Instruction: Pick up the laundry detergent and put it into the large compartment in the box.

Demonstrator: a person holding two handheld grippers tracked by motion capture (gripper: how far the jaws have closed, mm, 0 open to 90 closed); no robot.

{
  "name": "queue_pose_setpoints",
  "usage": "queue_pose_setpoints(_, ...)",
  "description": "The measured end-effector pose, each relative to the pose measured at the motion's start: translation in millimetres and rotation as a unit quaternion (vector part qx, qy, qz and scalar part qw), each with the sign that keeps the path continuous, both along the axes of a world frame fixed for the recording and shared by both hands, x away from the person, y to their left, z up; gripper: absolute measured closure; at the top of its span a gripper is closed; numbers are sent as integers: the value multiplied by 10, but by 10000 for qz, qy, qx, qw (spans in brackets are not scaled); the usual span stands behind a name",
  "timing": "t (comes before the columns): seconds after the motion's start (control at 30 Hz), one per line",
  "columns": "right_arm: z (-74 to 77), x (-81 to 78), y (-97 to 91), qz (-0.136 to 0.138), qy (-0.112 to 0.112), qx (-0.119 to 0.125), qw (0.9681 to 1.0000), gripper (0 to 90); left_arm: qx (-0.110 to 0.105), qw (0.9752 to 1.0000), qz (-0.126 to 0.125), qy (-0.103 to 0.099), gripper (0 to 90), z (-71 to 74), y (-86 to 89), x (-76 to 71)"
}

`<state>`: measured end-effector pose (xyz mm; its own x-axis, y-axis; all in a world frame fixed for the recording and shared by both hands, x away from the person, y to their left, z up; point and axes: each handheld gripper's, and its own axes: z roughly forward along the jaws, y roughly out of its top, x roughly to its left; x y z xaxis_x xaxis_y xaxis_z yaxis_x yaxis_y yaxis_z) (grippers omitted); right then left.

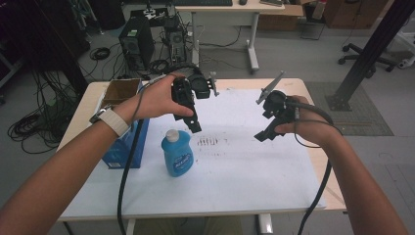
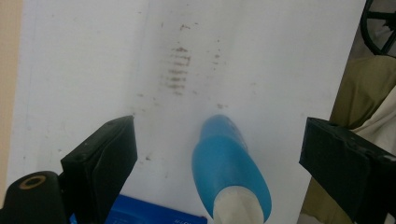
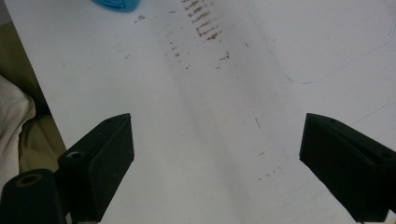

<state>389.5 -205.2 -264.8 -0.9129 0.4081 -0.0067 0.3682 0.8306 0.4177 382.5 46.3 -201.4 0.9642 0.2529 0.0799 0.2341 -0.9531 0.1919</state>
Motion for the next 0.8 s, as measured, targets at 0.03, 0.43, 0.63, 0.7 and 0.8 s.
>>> queue_pose_setpoints(0.03,2,-3,-2,-15,1,-2,10000,102,-6,10000,11,-7,113,5,0,-5)
queue_pose_setpoints(0.43,10,-11,-4,-4,-16,9,10000,102,27,9998,198,25,113,64,19,-14)
queue_pose_setpoints(0.63,18,-12,0,-3,-19,13,10000,102,31,9994,355,45,113,92,37,-27)
queue_pose_setpoints(0.7,16,-13,7,-8,-17,5,10000,102,44,9992,384,49,114,91,42,-32)
queue_pose_setpoints(0.8,19,-14,14,4,-17,-2,10000,102,84,9990,444,49,114,106,55,-28)
